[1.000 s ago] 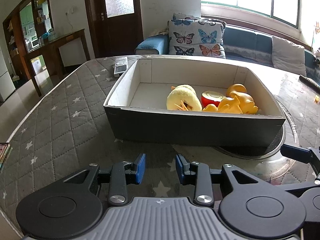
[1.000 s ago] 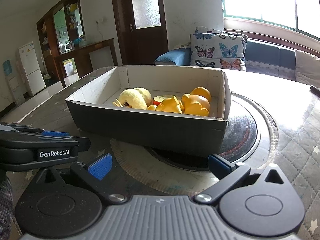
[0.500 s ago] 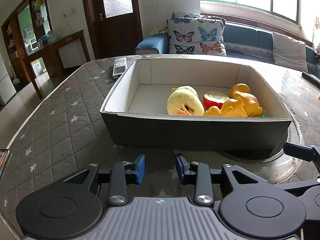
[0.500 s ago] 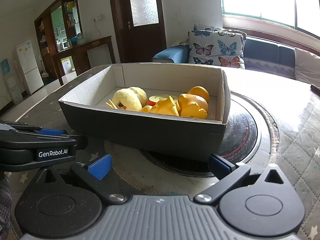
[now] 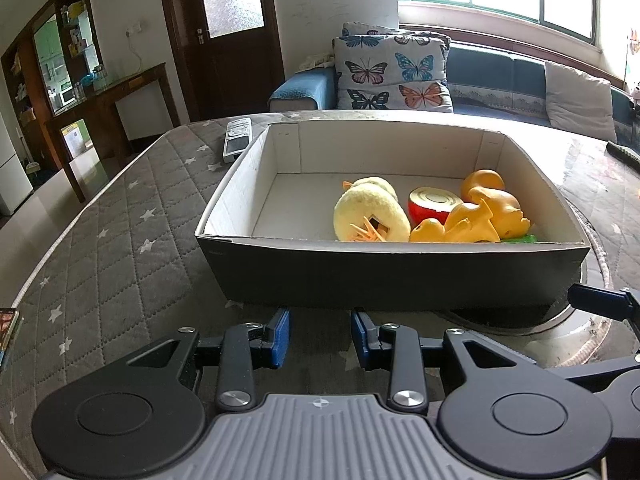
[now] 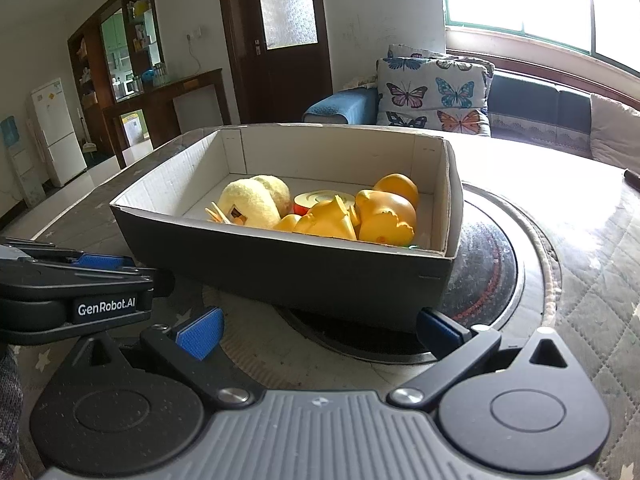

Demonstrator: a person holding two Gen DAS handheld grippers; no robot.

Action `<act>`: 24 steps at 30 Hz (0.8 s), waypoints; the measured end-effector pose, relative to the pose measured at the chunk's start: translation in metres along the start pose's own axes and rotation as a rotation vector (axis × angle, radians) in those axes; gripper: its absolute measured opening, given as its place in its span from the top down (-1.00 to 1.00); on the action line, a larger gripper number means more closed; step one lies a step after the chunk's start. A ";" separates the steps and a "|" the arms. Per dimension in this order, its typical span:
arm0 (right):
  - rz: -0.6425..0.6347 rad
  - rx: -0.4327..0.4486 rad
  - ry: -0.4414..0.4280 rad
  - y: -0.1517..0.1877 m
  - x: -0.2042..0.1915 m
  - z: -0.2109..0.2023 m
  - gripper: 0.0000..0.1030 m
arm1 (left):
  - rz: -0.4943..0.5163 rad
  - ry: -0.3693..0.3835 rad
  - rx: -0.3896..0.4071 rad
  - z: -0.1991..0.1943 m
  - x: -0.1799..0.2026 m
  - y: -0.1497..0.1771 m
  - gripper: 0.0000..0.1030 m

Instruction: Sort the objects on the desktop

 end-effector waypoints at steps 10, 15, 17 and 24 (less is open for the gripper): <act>-0.008 -0.002 -0.003 -0.003 -0.001 0.003 -1.00 | -0.004 0.003 -0.007 0.004 0.000 -0.003 0.33; -0.007 -0.004 -0.002 -0.003 -0.001 0.005 -1.00 | -0.001 0.005 -0.011 0.006 0.000 -0.003 0.33; -0.008 -0.006 0.000 -0.003 -0.001 0.006 -1.00 | -0.001 0.005 -0.013 0.006 0.000 -0.002 0.33; -0.011 -0.007 0.000 -0.004 -0.002 0.006 -1.00 | 0.000 0.003 -0.014 0.007 0.000 -0.003 0.33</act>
Point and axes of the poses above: each gripper's, at about its wrist camera, not at the fingertips, and z roughly the way its jaws point, x to its right, y to its underside, the point moved 7 cm from there along z, roughly the way its jaws point, and after that the axes turned 4 degrees about x, right-handed, at the moved point
